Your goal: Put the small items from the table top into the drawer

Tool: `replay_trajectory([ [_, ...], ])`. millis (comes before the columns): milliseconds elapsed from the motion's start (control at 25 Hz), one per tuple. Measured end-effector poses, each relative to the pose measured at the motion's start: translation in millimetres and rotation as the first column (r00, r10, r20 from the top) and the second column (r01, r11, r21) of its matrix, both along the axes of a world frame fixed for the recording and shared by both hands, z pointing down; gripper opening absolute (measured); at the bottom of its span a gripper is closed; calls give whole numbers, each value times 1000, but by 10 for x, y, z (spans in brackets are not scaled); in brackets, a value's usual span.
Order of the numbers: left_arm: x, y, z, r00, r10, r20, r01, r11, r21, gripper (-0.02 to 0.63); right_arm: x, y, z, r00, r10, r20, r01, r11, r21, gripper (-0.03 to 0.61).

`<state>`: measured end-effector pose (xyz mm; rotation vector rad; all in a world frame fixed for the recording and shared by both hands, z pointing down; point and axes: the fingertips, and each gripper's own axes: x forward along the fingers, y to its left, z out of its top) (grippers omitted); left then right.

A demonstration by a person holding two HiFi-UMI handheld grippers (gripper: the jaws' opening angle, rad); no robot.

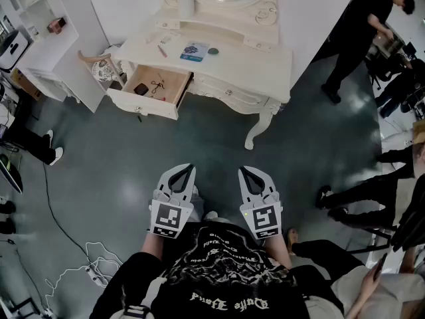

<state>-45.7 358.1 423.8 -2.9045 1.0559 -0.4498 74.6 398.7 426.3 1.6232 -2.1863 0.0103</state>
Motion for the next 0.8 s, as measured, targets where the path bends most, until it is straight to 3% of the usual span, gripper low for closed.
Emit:
replay_trajectory([
  [800,35,-101,47,1000,9,-21,-9,1000,1,15,54,-89,-44,1000,14,-7,-14,999,36,9],
])
